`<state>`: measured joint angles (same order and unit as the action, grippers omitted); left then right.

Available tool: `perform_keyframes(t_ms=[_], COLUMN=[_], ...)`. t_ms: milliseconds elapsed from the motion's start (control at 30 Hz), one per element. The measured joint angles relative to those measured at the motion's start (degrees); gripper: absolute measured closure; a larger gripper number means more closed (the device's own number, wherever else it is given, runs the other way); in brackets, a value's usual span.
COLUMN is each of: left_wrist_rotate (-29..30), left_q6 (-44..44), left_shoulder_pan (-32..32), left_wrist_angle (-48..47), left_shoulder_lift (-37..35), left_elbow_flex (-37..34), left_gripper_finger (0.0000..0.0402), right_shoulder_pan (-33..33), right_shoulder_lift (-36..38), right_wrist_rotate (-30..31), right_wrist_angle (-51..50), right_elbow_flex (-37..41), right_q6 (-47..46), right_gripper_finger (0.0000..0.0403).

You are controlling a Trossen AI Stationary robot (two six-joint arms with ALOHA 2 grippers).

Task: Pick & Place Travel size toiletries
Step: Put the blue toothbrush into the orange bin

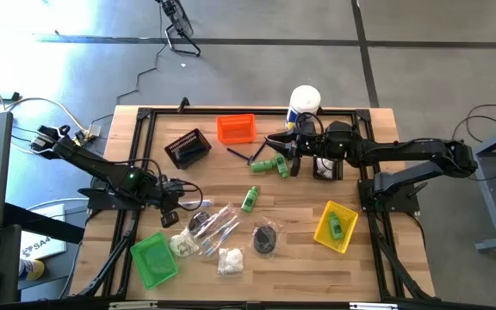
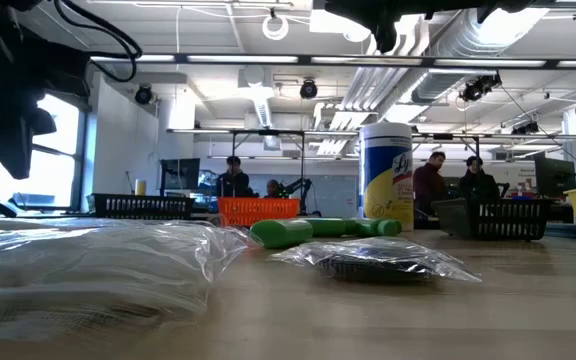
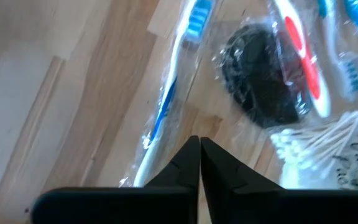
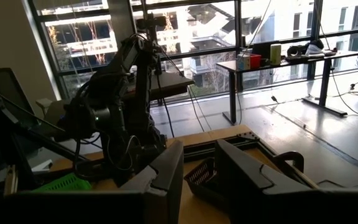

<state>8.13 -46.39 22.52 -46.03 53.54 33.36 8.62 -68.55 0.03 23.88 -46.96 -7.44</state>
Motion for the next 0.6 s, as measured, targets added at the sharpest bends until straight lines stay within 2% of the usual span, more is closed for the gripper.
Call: perform_keyframes(t_ms=[133,467,600], left_wrist_rotate=[-0.08,-0.72,-1.17], left_q6=[-0.13,0.07,0.07], left_shoulder_pan=[0.00,0.00,0.00], left_wrist_angle=[-2.14,-3.02,-3.00], left_shoulder_lift=[0.00,0.00,0.00], left_elbow_flex=[0.00,0.00,0.00], left_gripper_finger=[0.0344,0.0194,0.0153], right_shoulder_pan=[0.00,0.00,0.00], right_shoulder_lift=[0.00,0.00,0.00], right_wrist_rotate=[0.00,0.00,0.00], right_wrist_angle=[0.02,-0.05,-0.05], right_elbow_flex=[0.00,-0.02,0.00], right_q6=[-0.02,-0.02,-0.04], right_gripper_finger=[0.0318,0.0318,0.0318])
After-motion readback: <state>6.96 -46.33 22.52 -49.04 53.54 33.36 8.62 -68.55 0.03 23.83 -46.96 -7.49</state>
